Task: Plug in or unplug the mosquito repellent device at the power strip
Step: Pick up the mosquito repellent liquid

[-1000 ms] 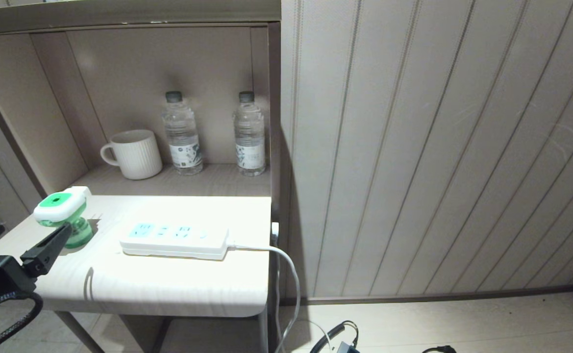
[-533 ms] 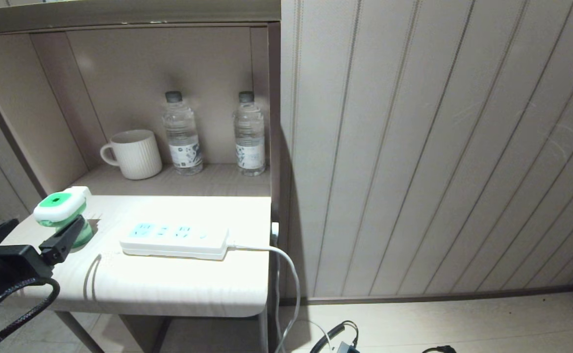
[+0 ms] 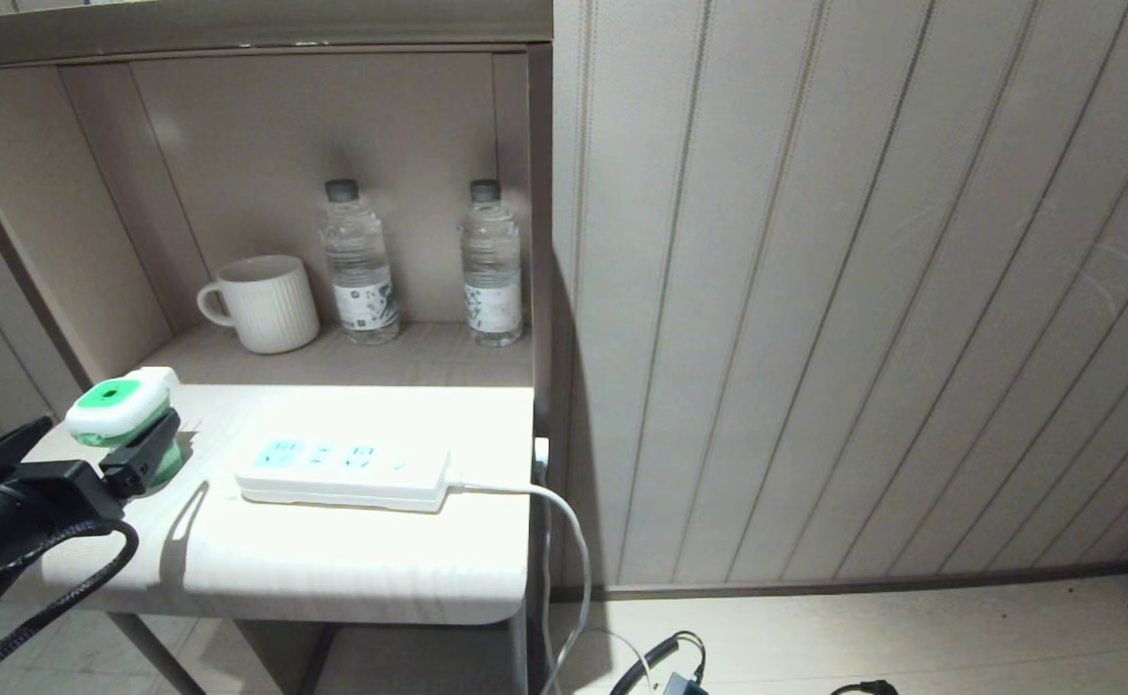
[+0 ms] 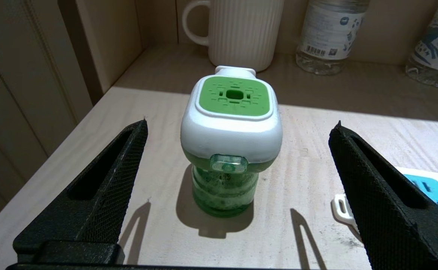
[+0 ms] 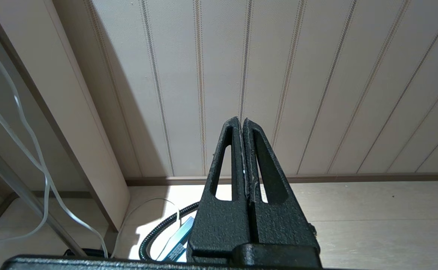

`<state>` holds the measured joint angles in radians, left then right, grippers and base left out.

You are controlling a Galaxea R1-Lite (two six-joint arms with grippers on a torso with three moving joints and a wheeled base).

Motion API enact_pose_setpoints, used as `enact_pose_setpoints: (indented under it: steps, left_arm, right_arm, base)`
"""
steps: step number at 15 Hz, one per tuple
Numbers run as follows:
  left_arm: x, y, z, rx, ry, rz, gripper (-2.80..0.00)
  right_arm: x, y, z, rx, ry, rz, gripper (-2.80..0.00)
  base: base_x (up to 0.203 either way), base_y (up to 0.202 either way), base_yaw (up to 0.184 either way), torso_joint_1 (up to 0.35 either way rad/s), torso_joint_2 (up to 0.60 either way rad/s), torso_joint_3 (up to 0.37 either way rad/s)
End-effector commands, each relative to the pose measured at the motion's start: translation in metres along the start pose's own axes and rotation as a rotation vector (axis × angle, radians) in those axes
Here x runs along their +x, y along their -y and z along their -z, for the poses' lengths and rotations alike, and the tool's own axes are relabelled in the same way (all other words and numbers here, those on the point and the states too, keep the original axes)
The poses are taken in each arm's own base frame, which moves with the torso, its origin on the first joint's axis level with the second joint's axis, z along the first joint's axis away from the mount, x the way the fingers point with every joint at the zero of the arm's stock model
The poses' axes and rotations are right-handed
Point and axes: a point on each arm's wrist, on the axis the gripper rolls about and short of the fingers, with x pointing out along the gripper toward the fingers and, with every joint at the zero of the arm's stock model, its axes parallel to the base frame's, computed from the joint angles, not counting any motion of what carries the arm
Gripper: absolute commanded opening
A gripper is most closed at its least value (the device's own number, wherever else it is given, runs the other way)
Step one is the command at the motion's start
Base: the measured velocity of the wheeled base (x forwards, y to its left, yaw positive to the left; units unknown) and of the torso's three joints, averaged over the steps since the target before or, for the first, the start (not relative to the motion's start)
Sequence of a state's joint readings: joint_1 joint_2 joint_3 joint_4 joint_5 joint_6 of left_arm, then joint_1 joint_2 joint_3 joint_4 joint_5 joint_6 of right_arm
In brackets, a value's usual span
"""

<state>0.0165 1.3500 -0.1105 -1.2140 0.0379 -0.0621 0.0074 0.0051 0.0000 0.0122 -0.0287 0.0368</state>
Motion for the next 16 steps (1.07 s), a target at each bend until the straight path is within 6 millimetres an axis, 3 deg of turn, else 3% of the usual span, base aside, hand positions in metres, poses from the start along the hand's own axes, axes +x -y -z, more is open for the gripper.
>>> enact_pose_setpoints:
  steps: [1, 16]
  left_arm:
    - [0.005, 0.0, 0.002, -0.001, -0.01, -0.004, 0.0]
    - [0.025, 0.0, 0.002, -0.002, -0.011, -0.008, 0.0]
  right_arm:
    - [0.0, 0.0, 0.0, 0.0, 0.0, 0.0, -2.8]
    - [0.0, 0.0, 0.0, 0.0, 0.0, 0.0, -2.8]
  base:
    - [0.0, 0.0, 0.0, 0.0, 0.0, 0.0]
    - [0.0, 0.0, 0.0, 0.0, 0.0, 0.0]
